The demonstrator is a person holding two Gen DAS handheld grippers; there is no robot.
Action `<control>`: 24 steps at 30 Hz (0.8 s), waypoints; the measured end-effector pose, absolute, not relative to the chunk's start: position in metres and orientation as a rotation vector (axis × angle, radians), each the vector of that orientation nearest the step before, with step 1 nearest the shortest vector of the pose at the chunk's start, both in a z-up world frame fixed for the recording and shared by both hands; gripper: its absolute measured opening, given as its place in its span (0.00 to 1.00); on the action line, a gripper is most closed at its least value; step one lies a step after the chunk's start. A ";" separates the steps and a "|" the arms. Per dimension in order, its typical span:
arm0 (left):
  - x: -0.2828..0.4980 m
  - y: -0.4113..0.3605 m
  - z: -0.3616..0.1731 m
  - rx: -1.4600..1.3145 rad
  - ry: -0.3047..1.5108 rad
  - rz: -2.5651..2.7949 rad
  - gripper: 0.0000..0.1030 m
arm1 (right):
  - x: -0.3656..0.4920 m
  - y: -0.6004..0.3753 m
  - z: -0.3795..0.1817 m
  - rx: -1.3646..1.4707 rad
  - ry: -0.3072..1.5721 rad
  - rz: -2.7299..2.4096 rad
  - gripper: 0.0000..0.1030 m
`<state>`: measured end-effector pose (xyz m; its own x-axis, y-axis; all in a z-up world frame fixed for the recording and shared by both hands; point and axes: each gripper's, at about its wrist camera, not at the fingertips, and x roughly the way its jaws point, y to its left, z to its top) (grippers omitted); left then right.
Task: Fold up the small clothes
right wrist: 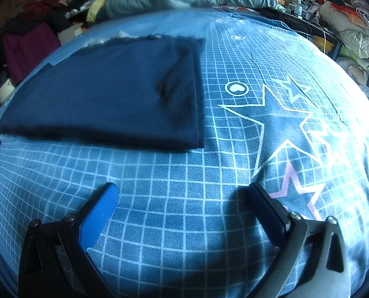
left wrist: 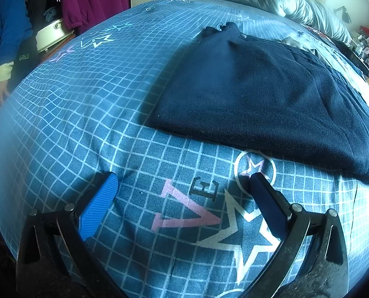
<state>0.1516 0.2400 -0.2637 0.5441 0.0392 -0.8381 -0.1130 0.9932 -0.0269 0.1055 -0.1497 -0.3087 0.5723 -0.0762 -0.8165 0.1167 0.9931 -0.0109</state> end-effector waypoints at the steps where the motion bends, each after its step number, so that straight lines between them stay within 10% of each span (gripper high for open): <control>1: 0.152 0.240 -0.264 -0.081 0.992 0.091 1.00 | 0.105 -0.150 -0.309 0.047 0.954 -0.112 1.00; 24: 0.151 0.240 -0.263 -0.080 0.992 0.091 1.00 | 0.104 -0.151 -0.309 0.051 0.953 -0.109 1.00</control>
<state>0.1514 0.2401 -0.2634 0.5437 0.0401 -0.8383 -0.1130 0.9933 -0.0258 0.1039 -0.1507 -0.3085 0.5745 -0.0708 -0.8155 0.1153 0.9933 -0.0050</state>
